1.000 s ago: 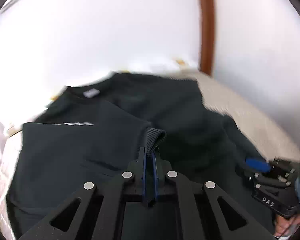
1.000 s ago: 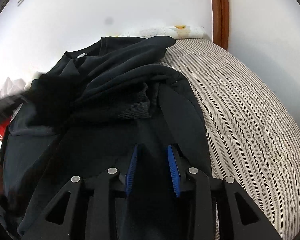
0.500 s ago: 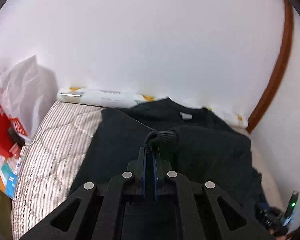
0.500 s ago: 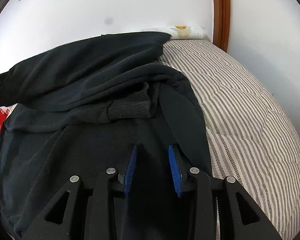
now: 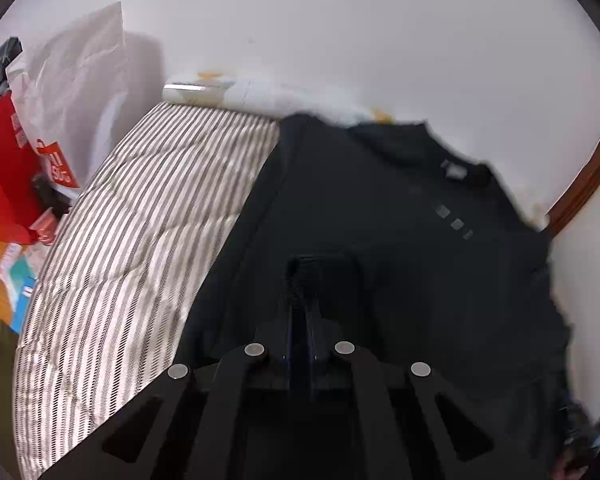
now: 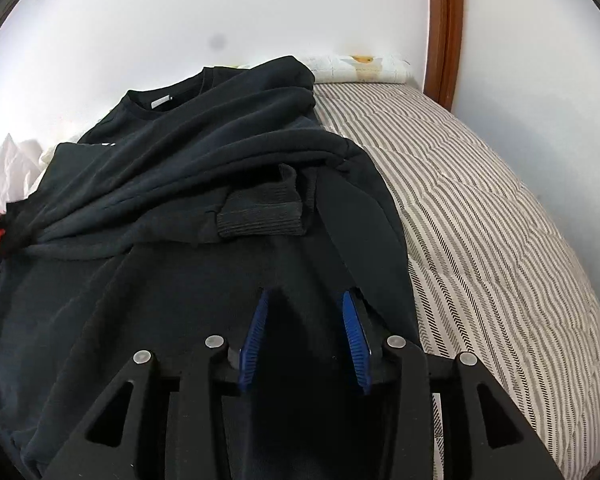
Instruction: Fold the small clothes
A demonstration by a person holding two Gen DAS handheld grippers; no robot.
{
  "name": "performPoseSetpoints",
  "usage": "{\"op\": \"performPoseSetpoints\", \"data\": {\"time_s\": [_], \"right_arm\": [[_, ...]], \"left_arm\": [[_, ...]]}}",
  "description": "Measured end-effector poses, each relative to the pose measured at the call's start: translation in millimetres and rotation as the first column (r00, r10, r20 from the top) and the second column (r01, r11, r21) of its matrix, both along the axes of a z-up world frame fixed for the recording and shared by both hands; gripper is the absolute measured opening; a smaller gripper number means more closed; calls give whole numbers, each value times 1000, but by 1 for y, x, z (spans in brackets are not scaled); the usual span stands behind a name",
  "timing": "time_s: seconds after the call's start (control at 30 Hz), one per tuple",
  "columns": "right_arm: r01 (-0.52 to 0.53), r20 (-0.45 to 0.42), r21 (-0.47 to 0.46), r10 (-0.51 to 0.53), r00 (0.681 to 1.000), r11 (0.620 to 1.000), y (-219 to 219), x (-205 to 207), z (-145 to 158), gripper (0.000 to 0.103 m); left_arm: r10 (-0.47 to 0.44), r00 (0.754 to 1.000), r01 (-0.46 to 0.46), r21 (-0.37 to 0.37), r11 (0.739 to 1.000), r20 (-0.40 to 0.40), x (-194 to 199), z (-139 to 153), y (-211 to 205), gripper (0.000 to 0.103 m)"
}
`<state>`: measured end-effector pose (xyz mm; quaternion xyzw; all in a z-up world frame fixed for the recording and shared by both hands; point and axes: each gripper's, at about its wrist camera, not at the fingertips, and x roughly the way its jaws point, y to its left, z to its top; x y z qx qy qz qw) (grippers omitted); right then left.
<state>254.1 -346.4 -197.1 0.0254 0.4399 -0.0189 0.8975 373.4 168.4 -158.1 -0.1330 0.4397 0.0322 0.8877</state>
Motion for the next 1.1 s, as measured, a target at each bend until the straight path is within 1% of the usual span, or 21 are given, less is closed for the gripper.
{"op": "performPoseSetpoints", "data": {"time_s": [0.07, 0.1, 0.2, 0.27, 0.33, 0.4, 0.43, 0.47, 0.53, 0.57, 0.6, 0.63, 0.67, 0.7, 0.77, 0.8, 0.87, 0.9, 0.97, 1.03, 1.1], "right_arm": [[-48, 15, -1, 48, 999, 999, 4, 2, 10, 42], [-62, 26, -7, 62, 998, 998, 6, 4, 15, 47], [-83, 72, -69, 88, 994, 994, 13, 20, 32, 60], [-90, 89, -108, 100, 991, 990, 14, 36, 39, 65], [-100, 72, -178, 114, 991, 979, 14, 54, 36, 67], [-120, 17, -277, 130, 991, 953, 16, 73, 24, 66], [-121, 11, -295, 130, 991, 948, 15, 78, 20, 66], [-122, 10, -308, 131, 991, 943, 14, 86, 15, 66], [-121, 23, -313, 135, 991, 942, 12, 95, 10, 44], [-134, 33, -303, 151, 988, 943, 11, 98, 10, 27], [-138, 56, -299, 161, 985, 944, 11, 95, 13, 20], [-132, 104, -295, 169, 980, 946, 9, 87, 20, 18], [-119, 145, -278, 164, 976, 953, 6, 79, 26, 16], [-110, 159, -261, 155, 975, 959, 2, 73, 29, 15], [-103, 146, -287, 150, 978, 952, 0, 65, 24, 15], [-102, 125, -323, 149, 981, 941, -1, 61, 17, 15], [-104, 77, -344, 138, 987, 933, -1, 61, 8, 16], [-101, 53, -347, 127, 990, 933, -3, 59, 7, 16], [-92, 64, -320, 119, 991, 943, -8, 51, 15, 17], [-85, 89, -271, 113, 990, 959, -11, 39, 27, 23], [-83, 105, -219, 108, 989, 972, -11, 31, 39, 36]], "left_arm": [[-9, 1000, 9, 18, 1000, -12, -1, -4, -1, 10], [-17, 1000, 17, 24, 1000, -10, -2, -4, -1, 10], [-25, 1000, 25, 47, 999, -1, -8, -1, -1, 27], [-45, 999, 45, 43, 998, 3, -11, 1, 1, 40], [-55, 998, 55, 33, 998, 7, -14, 3, 3, 41], [-56, 998, 56, 19, 998, 6, -15, 2, 4, 41], [-55, 998, 55, 7, 998, 3, -14, 1, 5, 41], [-55, 999, 55, -2, 999, 0, -11, -2, 5, 41], [-50, 999, 50, -17, 999, -10, -6, -8, 3, 40], [-43, 999, 43, -21, 999, -12, -5, -10, 3, 36], [-34, 999, 34, -27, 999, -11, -3, -11, 3, 30], [-30, 999, 29, -33, 999, -11, -3, -11, 3, 17], [-26, 1000, 25, -36, 999, -12, -4, -11, 3, 12], [-26, 1000, 25, -39, 999, -8, -5, -11, 3, 11], [-30, 1000, 30, -47, 998, -5, -7, -10, 5, 10], [-32, 999, 31, -46, 998, -5, -8, -10, 5, 10], [-41, 999, 41, -47, 998, -1, -9, -9, 5, 10], [-48, 999, 48, -51, 998, -2, -8, -9, 6, 10], [-69, 998, 69, -76, 995, -1, -7, -9, 7, 12], [-88, 996, 89, -98, 991, 17, -5, -7, 7, 18], [-95, 995, 98, -82, 992, 35, -1, -3, 4, 31]]}}
